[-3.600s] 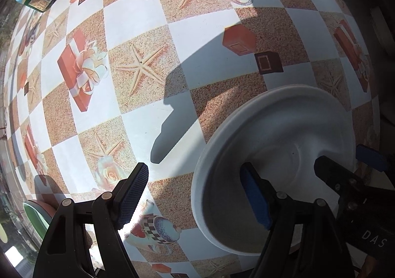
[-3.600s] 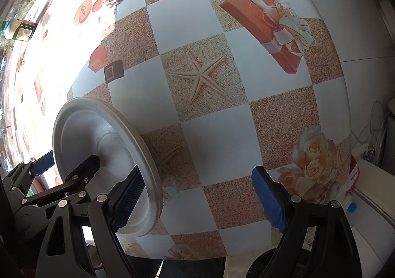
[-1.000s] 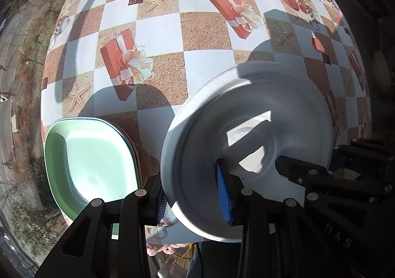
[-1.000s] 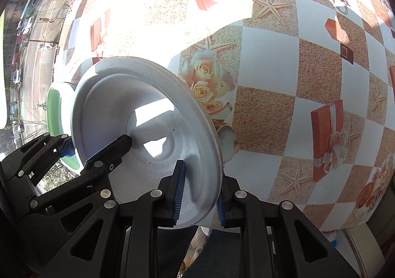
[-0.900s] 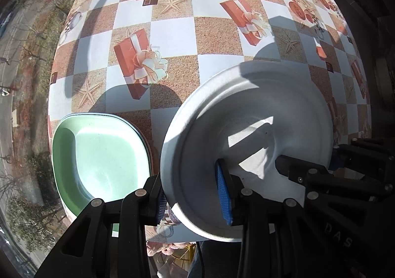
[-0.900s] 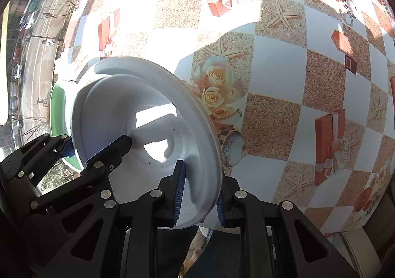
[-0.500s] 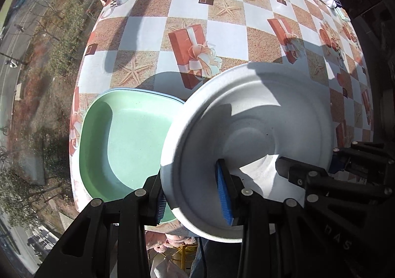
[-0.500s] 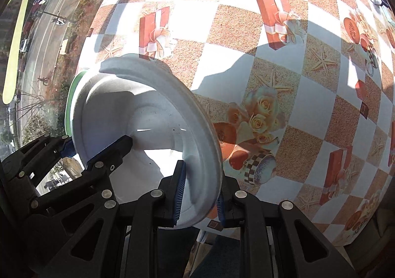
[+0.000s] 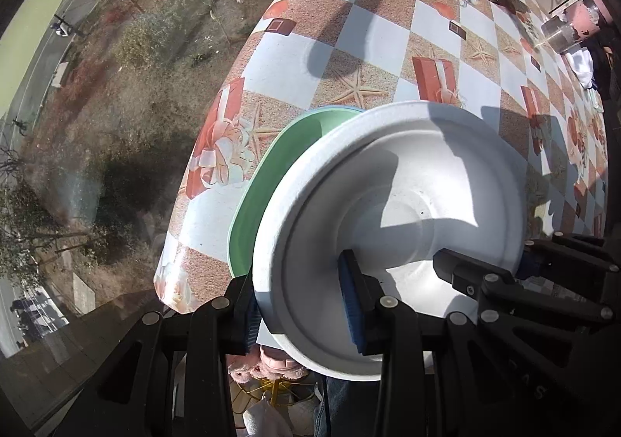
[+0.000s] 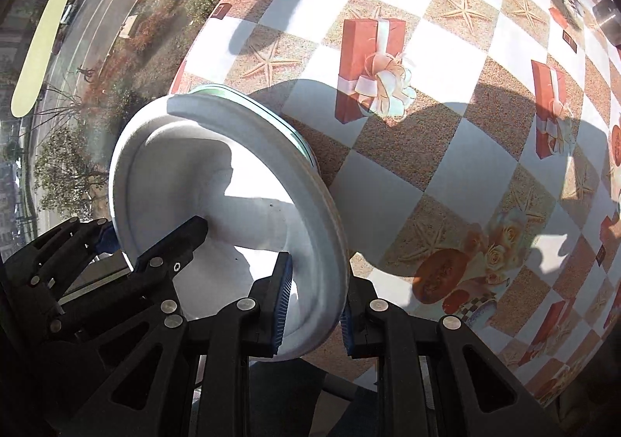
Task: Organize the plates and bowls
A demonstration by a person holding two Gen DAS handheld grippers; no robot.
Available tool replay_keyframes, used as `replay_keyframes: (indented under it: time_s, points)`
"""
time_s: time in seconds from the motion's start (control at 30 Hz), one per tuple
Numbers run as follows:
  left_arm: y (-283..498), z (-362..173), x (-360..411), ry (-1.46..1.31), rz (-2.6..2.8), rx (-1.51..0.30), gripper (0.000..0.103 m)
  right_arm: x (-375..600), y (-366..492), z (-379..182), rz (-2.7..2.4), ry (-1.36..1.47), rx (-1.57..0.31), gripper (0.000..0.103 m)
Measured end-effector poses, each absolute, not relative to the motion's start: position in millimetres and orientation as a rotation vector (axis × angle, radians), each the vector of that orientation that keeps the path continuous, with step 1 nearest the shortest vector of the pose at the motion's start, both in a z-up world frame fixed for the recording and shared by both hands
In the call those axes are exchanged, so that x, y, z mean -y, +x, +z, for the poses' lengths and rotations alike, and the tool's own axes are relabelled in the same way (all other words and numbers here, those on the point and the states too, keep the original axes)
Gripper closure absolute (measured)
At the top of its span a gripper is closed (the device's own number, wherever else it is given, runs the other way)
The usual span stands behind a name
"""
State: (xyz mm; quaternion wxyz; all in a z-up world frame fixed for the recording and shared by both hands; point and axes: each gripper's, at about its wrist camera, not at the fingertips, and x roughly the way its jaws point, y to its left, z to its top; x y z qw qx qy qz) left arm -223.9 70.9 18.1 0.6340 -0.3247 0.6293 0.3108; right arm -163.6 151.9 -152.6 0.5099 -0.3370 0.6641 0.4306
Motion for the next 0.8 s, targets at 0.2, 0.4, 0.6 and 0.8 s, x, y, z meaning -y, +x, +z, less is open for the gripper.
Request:
replay_keyframes:
  time_s: [0.2,0.4,0.6,0.8]
  points:
    - [-236.5,3.8,-87.0,-0.815,0.759,-1.432,0.065,-181.4,-185.2,-172.4,1.074,-0.844,-1.596,0.079]
    - [-233.3,2.8,-84.2,-0.790,0.764,-1.428,0.060,-199.1,-195.1,-184.4,1.056,-0.877,-1.579,0.079]
    - [-230.2,11.8,-79.0,-0.754,0.790,-1.437,0.033,-200.8,-189.5,-182.0,1.040,-0.886,-1.560,0.078]
    - [-243.9,20.6,-79.3,-0.741,0.831,-1.416,0.010,-193.9,-184.2,-166.1,1.007,-0.895,-1.485,0.052]
